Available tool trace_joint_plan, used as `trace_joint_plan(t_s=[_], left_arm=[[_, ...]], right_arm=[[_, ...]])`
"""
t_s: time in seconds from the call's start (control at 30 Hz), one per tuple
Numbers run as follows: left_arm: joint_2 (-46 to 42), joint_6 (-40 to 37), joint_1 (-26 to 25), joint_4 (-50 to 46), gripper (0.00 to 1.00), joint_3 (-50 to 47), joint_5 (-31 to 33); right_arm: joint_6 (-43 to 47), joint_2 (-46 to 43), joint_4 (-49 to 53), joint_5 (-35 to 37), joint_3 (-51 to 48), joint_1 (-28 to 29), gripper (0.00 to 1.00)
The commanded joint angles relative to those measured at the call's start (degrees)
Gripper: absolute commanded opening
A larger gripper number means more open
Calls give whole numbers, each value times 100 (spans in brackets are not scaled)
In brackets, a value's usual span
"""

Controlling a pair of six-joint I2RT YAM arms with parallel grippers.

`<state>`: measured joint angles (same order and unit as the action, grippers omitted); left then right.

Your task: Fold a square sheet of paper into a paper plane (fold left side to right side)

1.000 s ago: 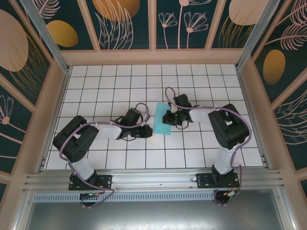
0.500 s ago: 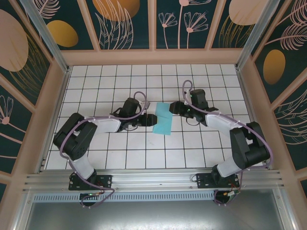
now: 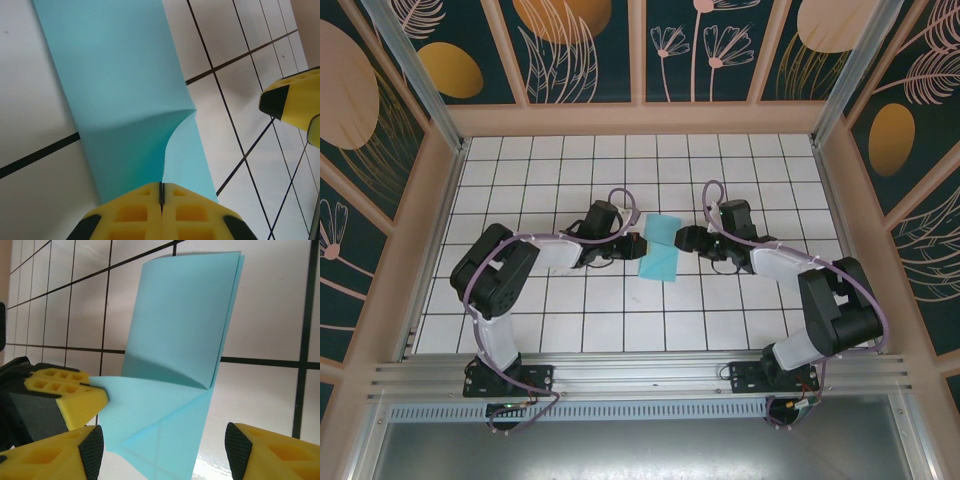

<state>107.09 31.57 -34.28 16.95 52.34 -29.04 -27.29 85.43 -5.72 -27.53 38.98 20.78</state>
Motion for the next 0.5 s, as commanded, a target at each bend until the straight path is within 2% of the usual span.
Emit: trace_joint_plan(t_s=[0.0, 0.47], left_arm=[[-422, -3, 8, 216, 2, -231, 261], [-698, 174, 7, 445, 4, -588, 477]], right_arm=[[-135, 107, -405, -426, -75, 78, 67], [-506, 1239, -1097, -934, 502, 482, 55]])
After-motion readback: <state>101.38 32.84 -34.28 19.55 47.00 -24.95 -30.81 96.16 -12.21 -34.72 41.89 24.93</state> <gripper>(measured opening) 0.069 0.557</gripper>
